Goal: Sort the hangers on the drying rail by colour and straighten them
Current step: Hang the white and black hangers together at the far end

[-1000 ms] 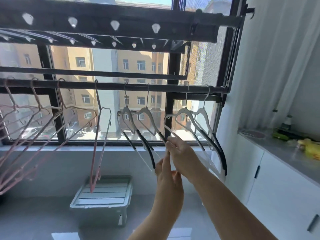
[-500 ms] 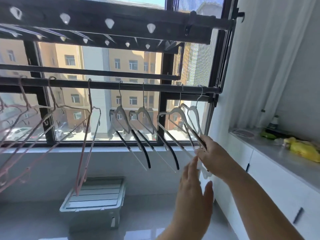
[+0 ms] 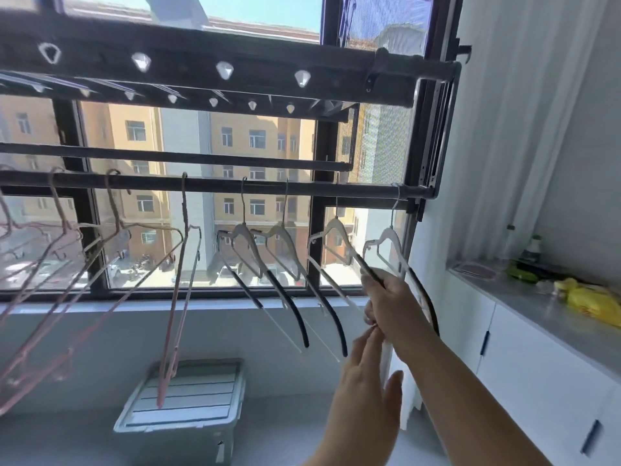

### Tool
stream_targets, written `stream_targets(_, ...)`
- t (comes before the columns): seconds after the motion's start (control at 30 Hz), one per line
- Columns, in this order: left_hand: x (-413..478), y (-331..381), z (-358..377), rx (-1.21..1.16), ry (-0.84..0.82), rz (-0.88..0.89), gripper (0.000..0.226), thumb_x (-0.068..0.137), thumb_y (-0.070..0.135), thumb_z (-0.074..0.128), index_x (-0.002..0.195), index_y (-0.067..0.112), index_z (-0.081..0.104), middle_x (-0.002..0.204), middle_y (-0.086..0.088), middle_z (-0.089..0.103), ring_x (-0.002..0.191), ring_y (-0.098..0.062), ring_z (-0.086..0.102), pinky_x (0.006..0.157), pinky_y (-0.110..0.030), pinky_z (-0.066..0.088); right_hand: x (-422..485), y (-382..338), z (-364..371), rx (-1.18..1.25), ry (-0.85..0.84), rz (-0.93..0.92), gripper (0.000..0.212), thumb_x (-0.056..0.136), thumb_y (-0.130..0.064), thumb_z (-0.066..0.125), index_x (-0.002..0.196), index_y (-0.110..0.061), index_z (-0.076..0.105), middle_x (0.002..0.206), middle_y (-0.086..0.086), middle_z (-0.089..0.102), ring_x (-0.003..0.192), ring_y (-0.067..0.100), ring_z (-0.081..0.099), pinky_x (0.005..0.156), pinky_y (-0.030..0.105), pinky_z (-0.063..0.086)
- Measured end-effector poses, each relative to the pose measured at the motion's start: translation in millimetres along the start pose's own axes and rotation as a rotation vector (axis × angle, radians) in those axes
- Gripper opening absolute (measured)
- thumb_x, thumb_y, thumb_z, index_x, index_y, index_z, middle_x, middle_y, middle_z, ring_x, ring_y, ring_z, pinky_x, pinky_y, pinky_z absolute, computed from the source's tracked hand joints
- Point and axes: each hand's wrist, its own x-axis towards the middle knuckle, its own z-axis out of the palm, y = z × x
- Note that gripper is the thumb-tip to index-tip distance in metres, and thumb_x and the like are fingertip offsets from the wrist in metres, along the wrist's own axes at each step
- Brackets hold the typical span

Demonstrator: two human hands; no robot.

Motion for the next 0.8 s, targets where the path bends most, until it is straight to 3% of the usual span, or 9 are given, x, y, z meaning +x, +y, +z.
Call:
stream_targets(0.1,1,-3,-3,0.017,-0.062,-0.018,0.074,0.09,0.022,0.046,0.143,0.031,-0.005,0.151,0.019,0.001,0.137,-0.001,0.017,0.112,-0.026,0.025,7,-6,9,0.061,0.015,-0.001,0.017,0.096,-0.017,0.04,0.094,-0.013,0.056,0.049,-0.005,0.036,0.034,0.003,0.034,0.043,0.02,0.036)
stream_targets(0.17,2,-6,-5,0.034,-0.102,-0.06,0.08,0.092,0.02,0.044,0.139,0.027,-0.019,0.148,0.02,-0.017,0.139,-0.002,0.003,0.114,-0.027,0.02,10,-8,16,0.074,0.014,0.012,0.019,0.096,-0.015,0.038,0.086,-0.013,0.054,0.054,0.0,0.035,0.034,0.003,0.034,0.04,0.017,0.035)
stream_targets(0.3,2,-14,-7,0.07,-0.131,-0.164,0.081,0.093,0.016,0.04,0.124,0.023,-0.035,0.137,0.018,-0.032,0.14,-0.006,-0.003,0.114,-0.019,0.007,11,1,27,0.057,-0.01,0.094,0.022,0.096,-0.018,0.036,0.083,-0.009,0.051,0.055,0.001,0.035,0.041,0.009,0.035,0.038,0.016,0.032)
stream_targets(0.4,-3,-17,-5,0.079,-0.14,-0.241,0.079,0.093,0.012,0.037,0.118,0.019,-0.038,0.135,0.017,-0.033,0.137,-0.003,-0.011,0.104,-0.012,-0.006,9,16,29,0.03,0.002,0.138,0.026,0.096,-0.02,0.036,0.077,-0.008,0.049,0.056,0.004,0.036,0.046,0.013,0.036,0.043,0.02,0.033)
stream_targets(0.53,-20,-27,4,0.064,-0.215,-0.27,0.076,0.094,0.008,0.034,0.132,0.01,-0.031,0.143,0.013,-0.026,0.132,-0.002,-0.019,0.099,-0.007,-0.015,-4,51,23,-0.086,0.013,0.118,0.023,0.096,-0.018,0.04,0.082,-0.009,0.056,0.066,0.009,0.045,0.049,0.014,0.038,0.048,0.025,0.035)
stream_targets(0.63,-31,-54,5,0.095,-0.247,-0.365,0.072,0.094,0.01,0.036,0.137,0.007,-0.021,0.151,-0.002,-0.017,0.14,-0.014,-0.011,0.107,-0.016,-0.007,-25,81,8,-0.13,0.024,0.165,0.019,0.094,-0.011,0.042,0.094,-0.009,0.061,0.07,0.006,0.055,0.051,0.013,0.047,0.054,0.027,0.042)
stream_targets(0.8,-39,-117,-5,0.173,-0.235,-0.541,0.07,0.093,0.012,0.043,0.14,0.001,-0.008,0.152,-0.013,-0.007,0.141,-0.023,-0.005,0.11,-0.024,-0.004,-60,117,-21,-0.151,-0.057,0.232,0.018,0.091,-0.007,0.049,0.097,-0.01,0.066,0.072,-0.002,0.064,0.054,0.01,0.052,0.059,0.019,0.046)
